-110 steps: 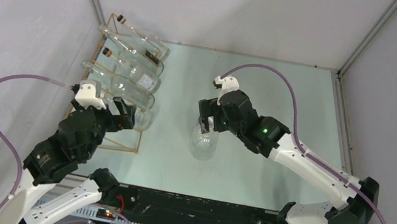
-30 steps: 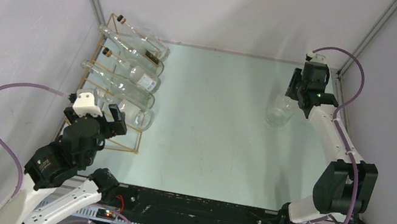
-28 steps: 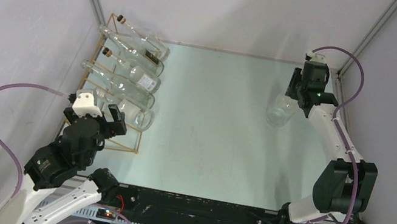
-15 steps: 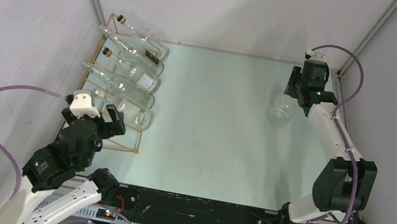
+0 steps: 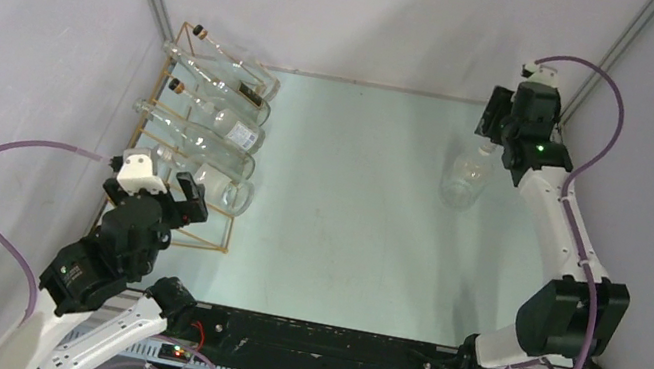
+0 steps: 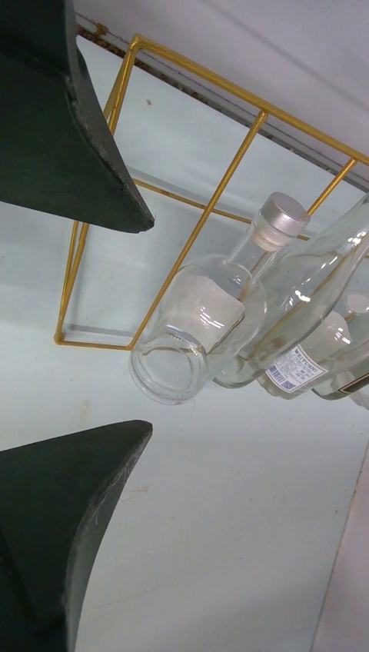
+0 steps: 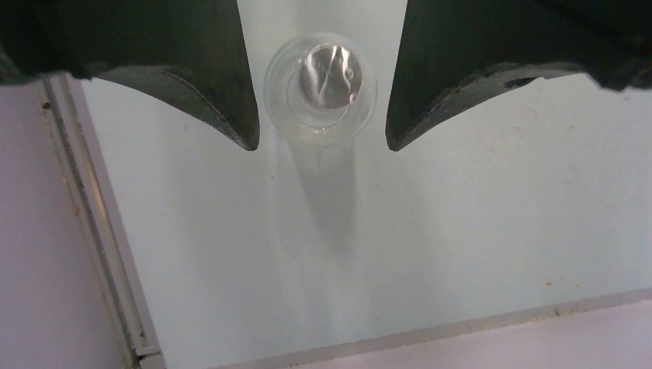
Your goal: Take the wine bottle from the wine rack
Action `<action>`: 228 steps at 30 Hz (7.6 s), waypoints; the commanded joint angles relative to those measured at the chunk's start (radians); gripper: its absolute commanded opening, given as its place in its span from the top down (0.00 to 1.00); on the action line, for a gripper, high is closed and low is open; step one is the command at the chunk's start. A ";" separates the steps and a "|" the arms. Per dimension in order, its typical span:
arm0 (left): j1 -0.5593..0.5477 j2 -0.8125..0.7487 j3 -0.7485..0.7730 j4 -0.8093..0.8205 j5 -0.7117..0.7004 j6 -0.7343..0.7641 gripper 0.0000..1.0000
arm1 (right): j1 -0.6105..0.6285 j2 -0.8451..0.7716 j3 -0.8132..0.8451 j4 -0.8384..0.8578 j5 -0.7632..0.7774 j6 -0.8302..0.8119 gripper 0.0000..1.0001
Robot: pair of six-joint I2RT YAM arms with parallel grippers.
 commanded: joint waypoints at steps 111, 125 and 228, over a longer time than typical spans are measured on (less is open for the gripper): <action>0.811 0.345 -0.166 0.592 0.443 -0.267 1.00 | 0.834 -0.682 -0.262 -0.440 0.367 0.306 0.32; 0.749 0.257 -0.107 0.508 0.397 -0.167 1.00 | 0.831 -0.664 -0.270 -0.455 0.353 0.306 0.31; -0.540 1.155 0.409 0.721 -0.028 -0.084 0.37 | 0.684 -0.895 -0.365 -0.552 0.381 0.210 0.29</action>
